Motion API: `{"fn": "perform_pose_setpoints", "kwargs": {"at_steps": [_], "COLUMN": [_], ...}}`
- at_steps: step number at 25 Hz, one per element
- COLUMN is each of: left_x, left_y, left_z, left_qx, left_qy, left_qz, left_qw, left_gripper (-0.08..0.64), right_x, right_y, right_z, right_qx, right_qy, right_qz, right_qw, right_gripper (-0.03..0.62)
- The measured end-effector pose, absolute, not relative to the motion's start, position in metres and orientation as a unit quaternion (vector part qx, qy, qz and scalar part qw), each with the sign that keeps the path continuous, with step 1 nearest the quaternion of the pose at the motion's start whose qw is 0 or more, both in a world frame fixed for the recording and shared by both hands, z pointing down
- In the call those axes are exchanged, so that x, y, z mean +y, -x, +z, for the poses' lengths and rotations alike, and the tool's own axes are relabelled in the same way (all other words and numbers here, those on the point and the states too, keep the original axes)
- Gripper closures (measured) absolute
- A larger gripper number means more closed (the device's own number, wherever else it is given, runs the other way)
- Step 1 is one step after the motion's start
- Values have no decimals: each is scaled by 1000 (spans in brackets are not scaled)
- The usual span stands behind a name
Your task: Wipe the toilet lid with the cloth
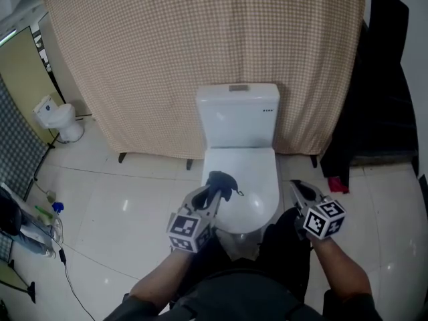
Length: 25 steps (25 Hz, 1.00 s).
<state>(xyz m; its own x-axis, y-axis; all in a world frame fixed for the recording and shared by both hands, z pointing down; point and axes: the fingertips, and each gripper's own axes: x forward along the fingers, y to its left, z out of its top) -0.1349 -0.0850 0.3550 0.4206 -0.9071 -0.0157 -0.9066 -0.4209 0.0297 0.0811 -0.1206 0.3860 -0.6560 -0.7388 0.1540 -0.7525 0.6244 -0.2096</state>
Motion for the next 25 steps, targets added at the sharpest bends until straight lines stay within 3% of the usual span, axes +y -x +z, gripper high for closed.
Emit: {"fn": "perform_pose_setpoints", "kwargs": {"at_steps": [25], "left_x": [-90], "left_y": [157], "left_z": [365], "left_qx": [-544], "left_qy": [-838], "left_qz": [-41], "left_qw": [14], "left_gripper": [492], "right_x": [-120], "right_y": [-74], "right_z": [401], "right_qx": [-896], "right_qy": [-423], "right_qz": [123], "right_qw": [54], "right_gripper": [590]}}
